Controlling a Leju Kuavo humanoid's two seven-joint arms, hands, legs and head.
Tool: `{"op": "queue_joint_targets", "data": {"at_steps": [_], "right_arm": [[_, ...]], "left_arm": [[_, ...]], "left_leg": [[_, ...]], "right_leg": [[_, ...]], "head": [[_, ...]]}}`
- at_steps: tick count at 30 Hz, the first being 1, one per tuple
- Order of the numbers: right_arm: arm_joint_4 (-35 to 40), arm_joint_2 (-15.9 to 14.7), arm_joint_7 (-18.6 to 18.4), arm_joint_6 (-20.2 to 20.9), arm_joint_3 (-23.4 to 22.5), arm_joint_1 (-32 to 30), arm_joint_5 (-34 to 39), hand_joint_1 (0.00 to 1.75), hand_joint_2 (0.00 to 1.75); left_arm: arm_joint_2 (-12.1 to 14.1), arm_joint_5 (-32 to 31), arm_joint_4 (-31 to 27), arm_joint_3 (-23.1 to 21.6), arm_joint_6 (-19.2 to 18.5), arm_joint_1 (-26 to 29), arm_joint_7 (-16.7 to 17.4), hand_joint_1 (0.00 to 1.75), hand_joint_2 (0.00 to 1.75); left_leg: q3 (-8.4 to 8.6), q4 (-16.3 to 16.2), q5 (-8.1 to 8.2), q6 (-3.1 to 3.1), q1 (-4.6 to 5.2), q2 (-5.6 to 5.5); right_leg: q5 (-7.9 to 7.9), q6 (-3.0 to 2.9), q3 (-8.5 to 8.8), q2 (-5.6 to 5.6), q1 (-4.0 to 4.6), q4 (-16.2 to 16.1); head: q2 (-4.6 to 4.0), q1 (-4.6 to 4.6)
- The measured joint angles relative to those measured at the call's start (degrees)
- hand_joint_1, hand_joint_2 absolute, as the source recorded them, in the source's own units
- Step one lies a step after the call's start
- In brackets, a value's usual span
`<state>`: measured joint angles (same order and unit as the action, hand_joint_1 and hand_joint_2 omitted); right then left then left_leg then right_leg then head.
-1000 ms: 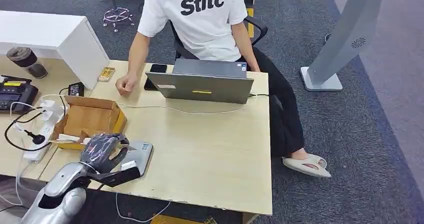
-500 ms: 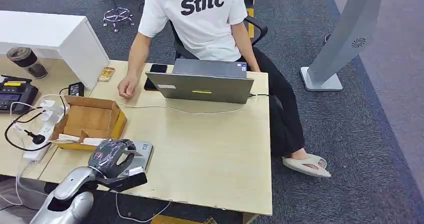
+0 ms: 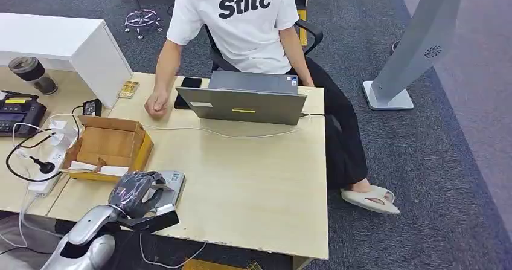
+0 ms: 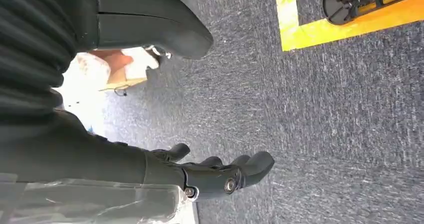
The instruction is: Pass the card to the sensor for recognition and then transmit it.
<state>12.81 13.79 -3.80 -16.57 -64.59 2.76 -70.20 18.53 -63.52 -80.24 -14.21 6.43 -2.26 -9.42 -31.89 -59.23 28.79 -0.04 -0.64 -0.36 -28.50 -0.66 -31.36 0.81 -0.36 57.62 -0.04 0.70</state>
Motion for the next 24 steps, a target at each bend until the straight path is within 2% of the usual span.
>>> {"op": "queue_joint_targets", "data": {"at_steps": [8,17,24], "right_arm": [[0.0,0.0,-0.09,-0.04,0.02,0.0,0.0,0.0,1.75],[0.0,0.0,-0.09,-0.13,0.02,0.0,-0.02,0.0,1.75],[0.0,0.0,0.44,-0.15,0.02,-0.02,-0.2,0.0,1.75]], "left_arm": [[-0.26,-1.01,0.85,0.0,1.22,0.08,0.35,1.75,1.75],[1.03,-0.83,0.85,0.53,0.96,-0.02,0.98,1.75,1.75],[1.01,1.27,0.28,3.0,1.22,0.03,0.94,1.75,1.75]], "left_leg": [[0.1,0.0,0.0,0.0,0.0,-0.02],[0.13,0.0,-0.03,-0.04,0.0,-0.02],[0.12,0.0,-0.03,-0.05,-0.01,-0.01]], "right_leg": [[0.0,0.0,0.11,-0.03,0.0,0.0],[0.0,-0.01,0.12,-0.03,0.0,0.04],[0.0,-0.01,0.09,-0.02,0.0,0.04]], "head": [[0.0,0.0],[0.0,0.0],[0.0,0.0]]}}
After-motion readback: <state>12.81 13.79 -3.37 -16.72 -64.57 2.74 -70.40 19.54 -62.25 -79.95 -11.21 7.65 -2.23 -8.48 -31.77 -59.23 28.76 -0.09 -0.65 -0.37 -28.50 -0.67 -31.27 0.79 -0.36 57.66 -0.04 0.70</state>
